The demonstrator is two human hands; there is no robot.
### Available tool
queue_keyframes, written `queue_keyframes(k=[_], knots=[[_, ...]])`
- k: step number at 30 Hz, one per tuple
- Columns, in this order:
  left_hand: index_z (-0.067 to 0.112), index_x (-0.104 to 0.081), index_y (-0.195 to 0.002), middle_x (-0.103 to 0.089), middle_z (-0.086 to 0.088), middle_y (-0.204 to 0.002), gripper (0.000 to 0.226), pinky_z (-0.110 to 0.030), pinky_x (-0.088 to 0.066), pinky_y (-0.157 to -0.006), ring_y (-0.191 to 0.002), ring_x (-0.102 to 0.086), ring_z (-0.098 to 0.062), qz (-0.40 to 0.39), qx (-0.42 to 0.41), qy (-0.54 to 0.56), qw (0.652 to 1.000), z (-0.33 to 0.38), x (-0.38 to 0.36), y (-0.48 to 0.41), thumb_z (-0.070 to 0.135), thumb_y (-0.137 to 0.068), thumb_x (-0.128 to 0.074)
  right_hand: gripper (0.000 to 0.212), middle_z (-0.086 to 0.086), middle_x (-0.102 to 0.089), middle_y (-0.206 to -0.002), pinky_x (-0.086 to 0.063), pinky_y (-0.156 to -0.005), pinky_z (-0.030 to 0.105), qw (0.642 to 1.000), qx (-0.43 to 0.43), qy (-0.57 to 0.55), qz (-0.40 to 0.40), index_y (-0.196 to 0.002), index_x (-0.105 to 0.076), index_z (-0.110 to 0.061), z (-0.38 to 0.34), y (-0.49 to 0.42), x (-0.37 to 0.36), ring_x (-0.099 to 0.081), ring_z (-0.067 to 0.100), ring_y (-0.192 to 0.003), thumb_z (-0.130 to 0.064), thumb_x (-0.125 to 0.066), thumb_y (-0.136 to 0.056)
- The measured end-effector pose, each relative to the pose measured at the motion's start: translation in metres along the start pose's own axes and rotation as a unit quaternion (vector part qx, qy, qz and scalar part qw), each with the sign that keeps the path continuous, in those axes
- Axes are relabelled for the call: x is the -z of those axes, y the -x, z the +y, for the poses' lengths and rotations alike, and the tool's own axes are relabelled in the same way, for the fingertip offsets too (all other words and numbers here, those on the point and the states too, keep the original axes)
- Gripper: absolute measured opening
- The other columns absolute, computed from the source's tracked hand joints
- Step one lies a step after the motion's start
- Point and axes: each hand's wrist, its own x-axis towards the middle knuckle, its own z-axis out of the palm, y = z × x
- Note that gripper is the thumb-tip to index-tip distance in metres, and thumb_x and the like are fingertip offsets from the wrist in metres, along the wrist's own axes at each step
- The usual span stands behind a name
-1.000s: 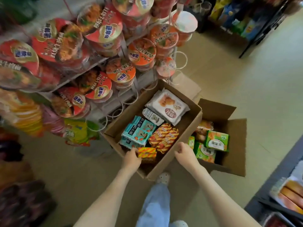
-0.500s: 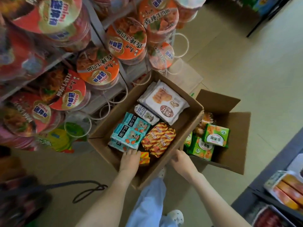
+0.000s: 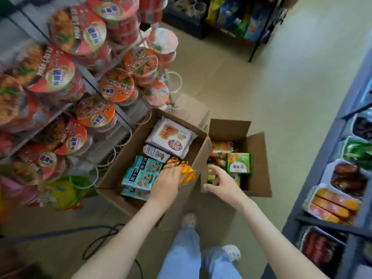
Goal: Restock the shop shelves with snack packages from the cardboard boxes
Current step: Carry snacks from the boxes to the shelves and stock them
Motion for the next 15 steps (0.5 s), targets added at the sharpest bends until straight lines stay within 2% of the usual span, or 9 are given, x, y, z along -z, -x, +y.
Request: queue_keyframes(k=[3, 6, 7, 8, 10, 11, 12, 15], knots=[[0.005, -0.057, -0.091, -0.064, -0.011, -0.072, 0.044, -0.031, -0.052, -0.050, -0.062, -0.065, -0.029, 0.097, -0.047, 0.011, 0.994, 0.056, 0.040, -0.021, -0.006, -0.057, -0.082, 0.070, -0.009, -0.049, -0.130, -0.048, -0.081, 0.018, 0.997, 0.001, -0.080, 0.021, -0.141, -0.036, -0.031, 0.011, 0.046, 0.042, -0.053, 0.005, -0.089, -0.024, -0.073, -0.082], [0.008, -0.055, -0.086, -0.061, -0.007, -0.068, 0.037, -0.029, -0.046, -0.050, -0.060, -0.063, -0.025, 0.140, -0.086, 0.059, 0.985, 0.133, 0.082, -0.036, -0.006, -0.062, -0.080, 0.085, -0.016, -0.050, -0.127, -0.046, -0.100, 0.033, 0.988, 0.025, -0.147, 0.047, -0.145, -0.031, -0.036, 0.023, 0.095, 0.089, -0.051, 0.007, -0.113, -0.027, -0.079, -0.075], [0.008, -0.054, -0.084, -0.060, -0.007, -0.067, 0.035, -0.027, -0.043, -0.051, -0.060, -0.062, -0.026, 0.146, -0.089, 0.099, 0.980, 0.162, 0.094, -0.040, -0.009, -0.062, -0.076, 0.090, -0.017, -0.049, -0.132, -0.044, -0.103, 0.031, 0.984, 0.043, -0.161, 0.059, -0.144, -0.029, -0.040, 0.027, 0.113, 0.106, -0.049, 0.005, -0.120, -0.030, -0.082, -0.071], [0.007, -0.053, -0.084, -0.059, -0.008, -0.068, 0.032, -0.026, -0.039, -0.054, -0.062, -0.061, -0.029, 0.148, -0.086, 0.155, 0.973, 0.191, 0.105, -0.044, -0.012, -0.065, -0.070, 0.091, -0.016, -0.046, -0.137, -0.044, -0.100, 0.022, 0.979, 0.058, -0.176, 0.078, -0.140, -0.028, -0.045, 0.029, 0.133, 0.122, -0.049, 0.000, -0.121, -0.029, -0.083, -0.070], [0.004, -0.051, -0.088, -0.057, -0.010, -0.071, 0.025, -0.033, -0.035, -0.060, -0.067, -0.058, -0.034, 0.133, -0.065, 0.252, 0.956, 0.249, 0.125, -0.053, -0.015, -0.073, -0.055, 0.085, -0.017, -0.049, -0.128, -0.041, -0.077, -0.001, 0.965, 0.074, -0.211, 0.137, -0.132, -0.026, -0.043, 0.036, 0.174, 0.155, -0.052, -0.015, -0.101, -0.010, -0.079, -0.075], [0.003, -0.051, -0.090, -0.056, -0.010, -0.073, 0.022, -0.038, -0.034, -0.062, -0.070, -0.056, -0.036, 0.120, -0.064, 0.278, 0.951, 0.277, 0.133, -0.056, -0.014, -0.076, -0.051, 0.078, -0.019, -0.051, -0.118, -0.041, -0.070, -0.002, 0.955, 0.085, -0.226, 0.171, -0.128, -0.030, -0.036, 0.042, 0.195, 0.170, -0.054, -0.018, -0.089, -0.001, -0.076, -0.076], [0.003, -0.051, -0.091, -0.055, -0.010, -0.073, 0.020, -0.040, -0.032, -0.062, -0.071, -0.055, -0.037, 0.116, -0.079, 0.298, 0.944, 0.304, 0.138, -0.060, -0.014, -0.079, -0.048, 0.073, -0.018, -0.054, -0.111, -0.044, -0.069, 0.001, 0.945, 0.093, -0.237, 0.204, -0.126, -0.035, -0.031, 0.048, 0.216, 0.183, -0.058, -0.018, -0.084, 0.003, -0.075, -0.075], [0.001, -0.053, -0.090, -0.054, -0.007, -0.072, 0.011, -0.039, -0.034, -0.063, -0.071, -0.055, -0.035, 0.124, -0.155, 0.364, 0.910, 0.384, 0.155, -0.064, -0.009, -0.086, -0.050, 0.067, -0.012, -0.064, -0.103, -0.049, -0.069, 0.009, 0.911, 0.099, -0.234, 0.324, -0.125, -0.045, -0.025, 0.071, 0.271, 0.214, -0.063, -0.012, -0.084, -0.012, -0.082, -0.070]])
